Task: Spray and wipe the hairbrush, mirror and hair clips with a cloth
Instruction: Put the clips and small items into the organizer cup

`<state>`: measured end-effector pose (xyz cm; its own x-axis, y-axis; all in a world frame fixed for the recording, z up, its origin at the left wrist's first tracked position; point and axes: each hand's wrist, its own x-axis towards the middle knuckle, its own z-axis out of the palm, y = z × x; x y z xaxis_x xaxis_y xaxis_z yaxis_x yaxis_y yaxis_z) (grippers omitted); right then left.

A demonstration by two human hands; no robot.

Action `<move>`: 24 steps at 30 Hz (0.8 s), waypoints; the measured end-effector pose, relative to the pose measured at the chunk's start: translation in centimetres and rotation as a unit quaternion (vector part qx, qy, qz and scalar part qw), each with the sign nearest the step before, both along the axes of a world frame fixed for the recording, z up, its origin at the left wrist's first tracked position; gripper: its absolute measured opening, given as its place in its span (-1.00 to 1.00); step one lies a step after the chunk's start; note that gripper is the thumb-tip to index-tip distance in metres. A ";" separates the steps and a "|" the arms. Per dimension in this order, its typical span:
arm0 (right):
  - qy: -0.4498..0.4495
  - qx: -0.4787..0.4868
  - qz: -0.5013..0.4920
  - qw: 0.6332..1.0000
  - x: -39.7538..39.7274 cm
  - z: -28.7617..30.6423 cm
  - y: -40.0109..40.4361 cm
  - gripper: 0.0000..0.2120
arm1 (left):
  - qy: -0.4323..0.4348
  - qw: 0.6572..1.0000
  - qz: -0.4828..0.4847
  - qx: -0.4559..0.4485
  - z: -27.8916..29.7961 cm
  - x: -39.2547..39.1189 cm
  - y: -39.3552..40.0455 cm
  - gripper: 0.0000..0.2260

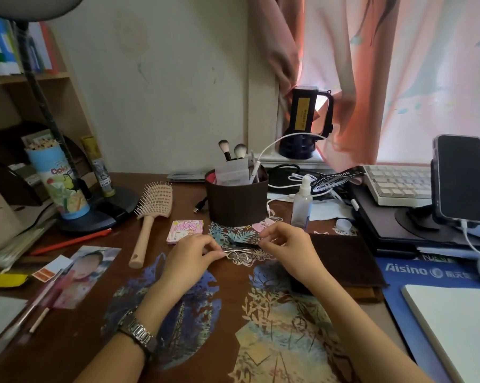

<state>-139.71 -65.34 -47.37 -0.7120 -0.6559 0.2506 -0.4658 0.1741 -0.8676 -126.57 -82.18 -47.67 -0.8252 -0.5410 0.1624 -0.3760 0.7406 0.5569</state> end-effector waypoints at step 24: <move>-0.087 0.058 0.135 0.985 2.5 0.6 -1.1 -0.78 | 0.117 0.961 -0.047 0.247 1.5 1.3 1.3 -0.94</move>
<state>-137.20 -66.46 -46.80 -0.5331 -0.8444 0.0522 -0.3556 0.1676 -0.9195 -125.22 -80.86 -46.19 -0.8469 -0.5238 0.0915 -0.1421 0.3887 0.9104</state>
